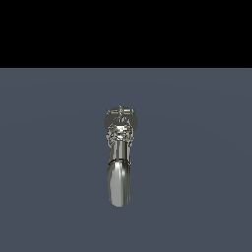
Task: Turn on the faucet by rotating a designated handle.
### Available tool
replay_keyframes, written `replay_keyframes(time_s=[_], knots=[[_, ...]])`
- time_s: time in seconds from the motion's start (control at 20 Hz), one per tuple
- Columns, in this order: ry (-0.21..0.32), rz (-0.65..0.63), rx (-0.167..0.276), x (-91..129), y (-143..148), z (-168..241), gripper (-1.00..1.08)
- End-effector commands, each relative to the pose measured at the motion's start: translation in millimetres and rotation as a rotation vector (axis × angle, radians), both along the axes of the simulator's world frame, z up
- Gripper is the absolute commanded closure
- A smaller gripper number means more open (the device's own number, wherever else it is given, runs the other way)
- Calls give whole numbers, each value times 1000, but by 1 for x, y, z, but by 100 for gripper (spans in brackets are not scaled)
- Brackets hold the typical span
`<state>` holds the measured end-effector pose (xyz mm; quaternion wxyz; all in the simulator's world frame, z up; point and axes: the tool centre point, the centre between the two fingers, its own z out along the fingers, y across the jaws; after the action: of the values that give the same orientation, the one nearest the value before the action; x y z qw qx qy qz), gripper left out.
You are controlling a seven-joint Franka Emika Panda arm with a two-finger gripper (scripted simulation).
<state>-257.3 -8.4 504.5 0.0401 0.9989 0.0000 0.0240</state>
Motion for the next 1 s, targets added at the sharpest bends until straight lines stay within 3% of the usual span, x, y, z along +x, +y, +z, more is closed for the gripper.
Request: replay_keyframes(time_s=[0.0,0.05,0.1,0.15,0.2,0.25,0.3,0.35,0.4,0.45,0.5,0.55,0.6,0.65,0.7,0.75,0.8,0.85,0.9,0.95], knots=[[50,-3,6,0,-8,-18,36],[76,-10,-1,7,-7,-39,43],[125,-25,8,12,-12,-63,28],[123,-24,10,22,-5,-73,17],[157,-70,-20,26,-17,-99,28],[180,-103,12,28,-11,-118,18],[215,-140,39,30,-9,-145,24],[224,-166,45,35,-8,-161,16],[265,-132,24,32,12,-185,10],[231,-177,18,49,-11,-184,-5],[261,-97,18,48,21,-207,-8],[262,-186,18,55,2,-219,-16],[278,-178,8,54,14,-238,-28],[245,-174,-3,72,18,-239,-25],[257,-215,-31,73,2,-255,5],[229,-268,-48,88,-17,-257,25],[204,-175,-61,102,26,-263,21],[232,-252,-45,98,4,-285,44],[170,-249,-76,126,-5,-276,61],[139,-277,-18,148,-4,-274,49]])
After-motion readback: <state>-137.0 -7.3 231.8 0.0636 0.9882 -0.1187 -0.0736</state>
